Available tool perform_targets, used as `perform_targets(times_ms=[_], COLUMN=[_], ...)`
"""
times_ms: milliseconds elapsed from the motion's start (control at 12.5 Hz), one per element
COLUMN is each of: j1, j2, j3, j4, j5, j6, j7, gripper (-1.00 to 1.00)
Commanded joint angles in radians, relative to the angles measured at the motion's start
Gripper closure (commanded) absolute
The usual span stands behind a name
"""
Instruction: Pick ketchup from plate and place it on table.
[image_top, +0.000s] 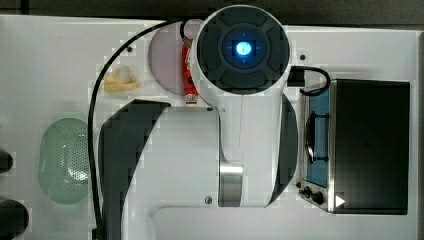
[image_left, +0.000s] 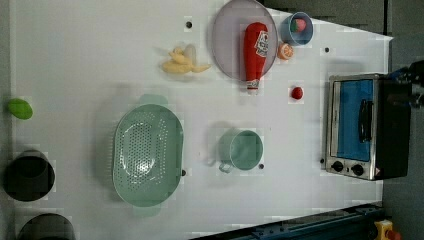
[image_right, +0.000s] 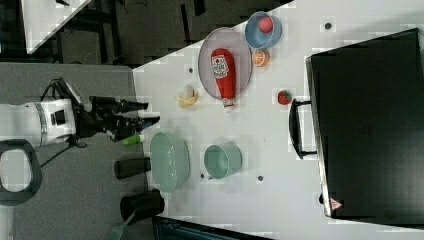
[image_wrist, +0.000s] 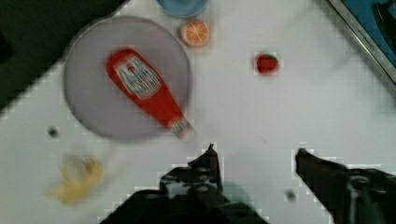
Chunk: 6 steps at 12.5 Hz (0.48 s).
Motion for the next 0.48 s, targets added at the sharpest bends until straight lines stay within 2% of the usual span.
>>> perform_targets(times_ms=[80, 240, 480], j1=[-0.109, -0.107, -0.099], j2=[-0.19, -0.182, -0.136], j3=[0.052, 0.058, 0.082], j4=[-0.04, -0.046, -0.049], j5=[0.022, 0.022, 0.022], j6=[-0.202, -0.199, -0.179], j7=[0.05, 0.048, 0.044], gripper=[-0.6, -0.99, -1.0])
